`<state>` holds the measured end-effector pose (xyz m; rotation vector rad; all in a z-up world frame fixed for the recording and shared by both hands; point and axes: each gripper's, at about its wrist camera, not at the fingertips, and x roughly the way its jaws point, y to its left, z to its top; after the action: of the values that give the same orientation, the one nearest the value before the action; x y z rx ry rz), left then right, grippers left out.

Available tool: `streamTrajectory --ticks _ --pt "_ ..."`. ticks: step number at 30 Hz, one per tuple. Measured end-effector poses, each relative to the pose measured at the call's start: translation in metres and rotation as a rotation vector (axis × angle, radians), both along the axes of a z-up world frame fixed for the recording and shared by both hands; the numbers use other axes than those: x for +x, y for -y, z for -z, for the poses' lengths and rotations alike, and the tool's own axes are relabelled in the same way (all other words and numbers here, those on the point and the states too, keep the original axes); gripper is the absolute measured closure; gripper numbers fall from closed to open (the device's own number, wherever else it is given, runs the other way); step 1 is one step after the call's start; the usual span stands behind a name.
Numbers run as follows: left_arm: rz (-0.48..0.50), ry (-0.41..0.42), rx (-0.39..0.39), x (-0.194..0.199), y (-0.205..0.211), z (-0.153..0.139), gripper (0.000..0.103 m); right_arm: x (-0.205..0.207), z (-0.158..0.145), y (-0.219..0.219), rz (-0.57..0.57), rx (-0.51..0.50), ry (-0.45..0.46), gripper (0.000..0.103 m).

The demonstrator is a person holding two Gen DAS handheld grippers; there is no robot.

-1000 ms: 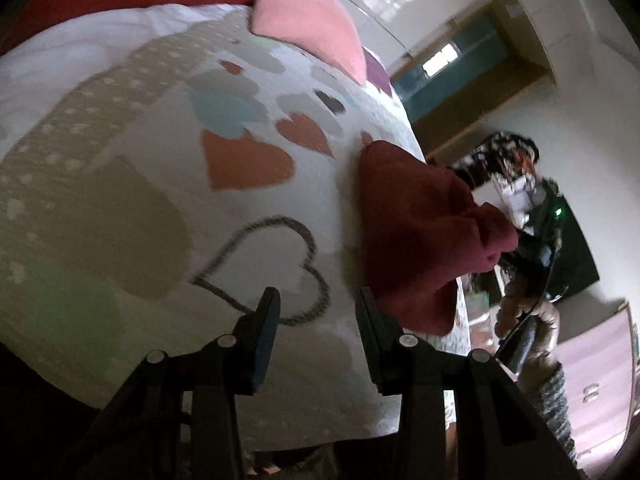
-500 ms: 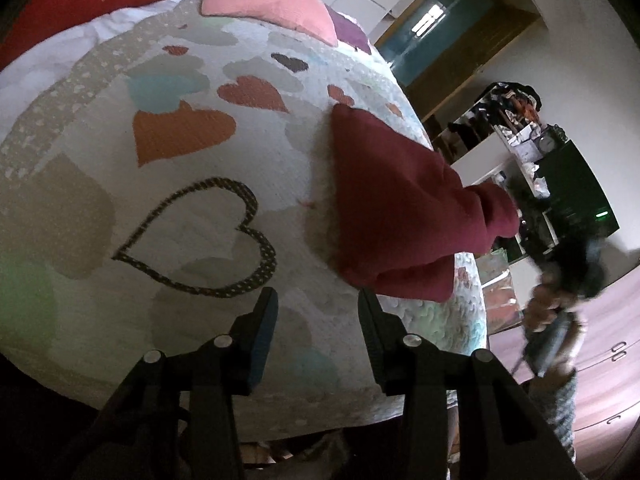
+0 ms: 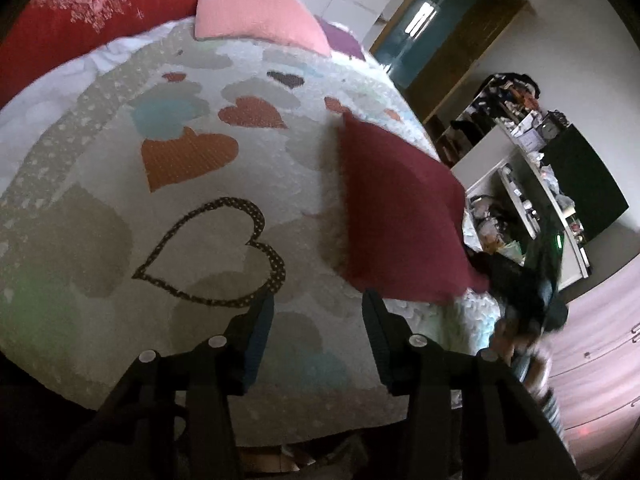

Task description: Fold small clothes

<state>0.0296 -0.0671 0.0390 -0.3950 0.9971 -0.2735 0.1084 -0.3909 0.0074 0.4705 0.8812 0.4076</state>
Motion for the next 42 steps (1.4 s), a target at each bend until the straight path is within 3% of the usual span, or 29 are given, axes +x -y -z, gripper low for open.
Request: streamTrajectory --ticks 1,3,7,9,10,11,13,15,17,19,21,22,23,25,31,34,37,39,42 --pt "0.012 -0.011 -0.022 0.008 0.003 0.001 0.059 -0.004 0.02 0.013 0.029 0.045 -0.043 0.093" --pt "0.037 -0.005 -0.044 0.024 0.013 -0.002 0.059 -0.018 0.041 0.032 0.055 0.171 -0.041 0.093" --pt "0.092 0.027 0.014 0.061 0.033 -0.009 0.057 -0.024 0.022 0.031 0.038 0.151 -0.013 0.087" --pt "0.112 0.008 0.021 0.083 0.038 -0.005 0.057 -0.025 0.005 0.038 0.054 0.194 0.036 0.072" --pt "0.118 -0.01 0.012 0.095 0.04 -0.001 0.057 -0.023 0.0 0.041 0.067 0.195 0.056 0.051" --pt "0.119 -0.021 0.002 0.102 0.04 0.002 0.057 -0.022 -0.007 0.044 0.098 0.17 0.085 0.021" --pt "0.128 -0.05 -0.029 0.125 0.044 0.013 0.053 -0.015 -0.011 0.045 0.166 0.064 0.109 0.003" --pt "0.152 -0.083 -0.053 0.142 0.051 0.026 0.05 -0.001 -0.005 0.046 0.171 0.013 0.093 0.003" --pt "0.19 -0.119 -0.113 0.155 0.06 0.043 0.037 0.019 0.01 0.047 0.149 0.02 0.021 0.003" --pt "0.216 -0.155 -0.189 0.161 0.067 0.06 0.033 0.042 0.033 0.05 0.144 0.071 -0.054 0.004" --pt "0.248 -0.219 -0.302 0.162 0.07 0.075 0.033 0.059 0.05 0.051 0.119 0.152 -0.106 0.016" --pt "0.248 -0.22 -0.313 0.16 0.068 0.077 0.039 0.063 0.055 0.048 0.108 0.185 -0.114 0.031" --pt "0.25 -0.214 -0.328 0.16 0.063 0.074 0.048 0.067 0.059 0.045 0.1 0.219 -0.129 0.037" --pt "0.238 -0.199 -0.369 0.161 0.049 0.063 0.054 0.073 0.059 0.04 0.098 0.292 -0.145 0.049" --pt "0.172 -0.017 -0.23 0.175 0.019 0.007 0.052 0.095 0.019 0.011 0.011 0.332 -0.072 0.055" --pt "0.096 -0.014 -0.083 0.189 0.012 0.011 0.049 0.121 0.006 -0.013 -0.017 0.28 -0.02 0.054" --pt "0.079 -0.04 0.062 0.182 0.012 0.032 0.049 0.149 0.011 -0.04 0.021 0.079 -0.013 0.036" --pt "0.064 -0.018 0.036 0.167 0.005 0.03 0.049 0.161 0.02 -0.055 0.06 -0.109 -0.049 0.036" --pt "0.026 0.033 0.033 0.139 -0.008 0.02 0.049 0.146 0.005 -0.045 0.082 -0.098 0.003 0.038"
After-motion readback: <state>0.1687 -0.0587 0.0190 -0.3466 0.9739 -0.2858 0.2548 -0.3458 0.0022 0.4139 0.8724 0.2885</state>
